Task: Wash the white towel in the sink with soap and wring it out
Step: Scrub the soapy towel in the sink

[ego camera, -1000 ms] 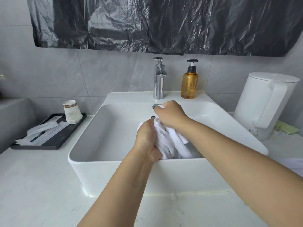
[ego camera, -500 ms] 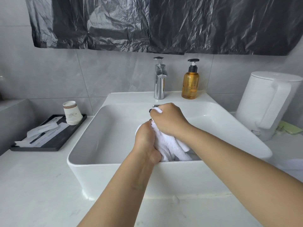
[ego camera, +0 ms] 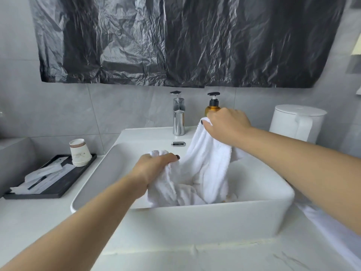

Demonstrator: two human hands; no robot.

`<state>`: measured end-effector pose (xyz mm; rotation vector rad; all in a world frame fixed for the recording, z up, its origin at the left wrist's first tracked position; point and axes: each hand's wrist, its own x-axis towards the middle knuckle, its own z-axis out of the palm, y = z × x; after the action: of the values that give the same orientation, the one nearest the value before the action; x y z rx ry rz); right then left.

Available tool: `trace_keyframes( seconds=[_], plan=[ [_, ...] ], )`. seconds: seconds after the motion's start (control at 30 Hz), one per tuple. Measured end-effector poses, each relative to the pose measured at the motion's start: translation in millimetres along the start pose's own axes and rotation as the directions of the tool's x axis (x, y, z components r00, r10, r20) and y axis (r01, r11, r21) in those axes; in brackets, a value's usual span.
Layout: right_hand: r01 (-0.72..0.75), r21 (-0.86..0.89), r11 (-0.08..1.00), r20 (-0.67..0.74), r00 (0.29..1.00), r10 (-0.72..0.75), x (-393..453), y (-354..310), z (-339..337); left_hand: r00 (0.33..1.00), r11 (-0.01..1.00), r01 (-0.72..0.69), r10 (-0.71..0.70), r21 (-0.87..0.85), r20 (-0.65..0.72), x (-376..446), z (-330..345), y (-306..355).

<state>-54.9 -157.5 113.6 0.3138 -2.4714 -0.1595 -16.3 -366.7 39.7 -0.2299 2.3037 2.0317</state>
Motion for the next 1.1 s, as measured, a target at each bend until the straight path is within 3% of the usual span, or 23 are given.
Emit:
trace_keyframes(
  seconds=[0.1, 0.2, 0.33, 0.4, 0.57, 0.7, 0.8, 0.87, 0.97, 1.03, 1.1],
  plan=[
    [-0.016, -0.042, 0.999, 0.001, 1.0, 0.016, -6.3, 22.0, -7.0, 0.984, 0.911, -0.075, 0.133, 0.405, -0.117, 6.9, -31.7, 15.7],
    [-0.076, -0.011, 0.997, -0.034, 0.997, 0.076, -10.9, 38.9, -9.7, 0.969, 0.705, 0.012, 0.166, 0.709, -0.181, 19.2, -62.7, 22.9],
    [-0.084, 0.023, 0.996, -0.128, 0.988, 0.086, -8.4, 44.1, -17.7, 0.978, 0.322, 0.122, 0.12, 0.939, -0.169, 18.5, -72.2, 14.1],
    [-0.043, 0.032, 0.999, -0.181, 0.982, 0.048, -2.6, 40.3, -23.5, 0.991, 0.23, 0.082, 0.08, 0.97, -0.102, 17.0, -61.0, 5.8],
    [0.157, -0.046, 0.987, -0.439, 0.884, -0.161, 11.3, 22.1, -30.9, 0.972, 0.335, -0.233, 0.05, 0.913, 0.23, 24.3, -15.7, -3.1],
    [0.193, -0.053, 0.98, -0.501, 0.843, -0.193, 20.5, 20.5, -38.6, 0.954, 0.459, -0.249, -0.038, 0.853, 0.299, 33.9, 5.9, -10.6],
    [0.188, -0.028, 0.982, -0.475, 0.862, -0.179, 19.1, 27.8, -44.2, 0.957, 0.322, -0.275, 0.006, 0.906, 0.289, 36.4, 6.2, -16.0],
    [0.133, -0.04, 0.99, -0.378, 0.915, -0.138, 15.7, 32.2, -46.4, 0.965, 0.321, -0.253, 0.017, 0.913, 0.261, 41.7, -3.0, -17.9],
    [-0.003, 0.008, 1.0, -0.318, 0.948, 0.006, 11.2, 45.8, -42.1, 0.974, 0.483, -0.208, 0.021, 0.85, 0.227, 50.1, -24.5, -19.0],
    [-0.092, 0.081, 0.992, -0.269, 0.957, 0.11, 9.5, 54.3, -33.2, 0.982, 0.7, -0.164, 0.048, 0.695, 0.184, 50.0, -32.7, -16.9],
    [-0.175, 0.235, 0.956, -0.207, 0.952, 0.225, 9.3, 60.1, -20.9, 0.984, 0.852, -0.161, 0.098, 0.498, 0.151, 42.7, -34.6, -10.8]
  ],
)
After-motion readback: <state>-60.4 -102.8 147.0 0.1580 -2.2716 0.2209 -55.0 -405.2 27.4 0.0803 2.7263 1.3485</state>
